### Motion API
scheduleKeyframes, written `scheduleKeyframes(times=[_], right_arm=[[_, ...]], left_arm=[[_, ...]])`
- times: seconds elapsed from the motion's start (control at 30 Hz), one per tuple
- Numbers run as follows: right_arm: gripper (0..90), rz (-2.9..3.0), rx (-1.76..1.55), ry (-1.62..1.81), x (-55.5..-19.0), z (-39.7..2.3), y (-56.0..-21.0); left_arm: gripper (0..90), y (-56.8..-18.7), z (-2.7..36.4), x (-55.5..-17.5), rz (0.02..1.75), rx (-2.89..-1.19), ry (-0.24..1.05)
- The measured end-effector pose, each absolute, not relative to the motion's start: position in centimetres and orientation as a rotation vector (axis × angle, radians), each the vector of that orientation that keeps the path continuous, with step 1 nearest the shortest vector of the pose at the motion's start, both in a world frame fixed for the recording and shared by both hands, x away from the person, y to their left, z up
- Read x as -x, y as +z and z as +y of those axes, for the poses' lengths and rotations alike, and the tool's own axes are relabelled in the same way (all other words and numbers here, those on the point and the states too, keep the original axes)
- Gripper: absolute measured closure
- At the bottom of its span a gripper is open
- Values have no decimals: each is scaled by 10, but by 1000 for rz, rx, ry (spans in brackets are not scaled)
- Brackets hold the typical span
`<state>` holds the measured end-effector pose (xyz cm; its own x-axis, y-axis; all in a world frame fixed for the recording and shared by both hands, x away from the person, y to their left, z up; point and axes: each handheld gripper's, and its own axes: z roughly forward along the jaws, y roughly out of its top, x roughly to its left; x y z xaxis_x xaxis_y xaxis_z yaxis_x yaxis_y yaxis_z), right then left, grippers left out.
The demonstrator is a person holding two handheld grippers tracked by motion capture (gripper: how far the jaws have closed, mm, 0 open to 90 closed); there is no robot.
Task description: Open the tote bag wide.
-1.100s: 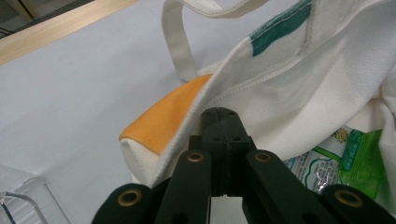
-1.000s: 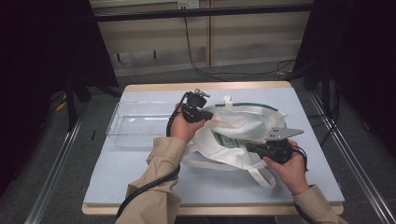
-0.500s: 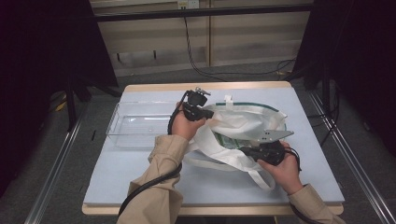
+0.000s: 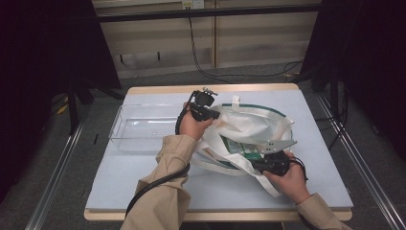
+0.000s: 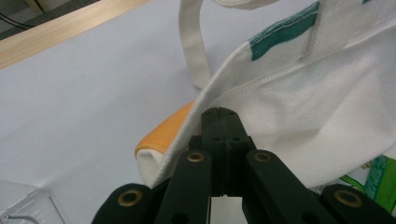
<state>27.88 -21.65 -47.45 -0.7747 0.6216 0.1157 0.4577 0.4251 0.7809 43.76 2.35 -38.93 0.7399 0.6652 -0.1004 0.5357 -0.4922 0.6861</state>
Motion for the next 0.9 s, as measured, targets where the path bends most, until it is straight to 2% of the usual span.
scheduleKeyframes(times=[0.9], right_arm=[[900,2467,-951,1281,-272,-217,-482]], left_arm=[[900,-416,15,-455,947,-2226,228]])
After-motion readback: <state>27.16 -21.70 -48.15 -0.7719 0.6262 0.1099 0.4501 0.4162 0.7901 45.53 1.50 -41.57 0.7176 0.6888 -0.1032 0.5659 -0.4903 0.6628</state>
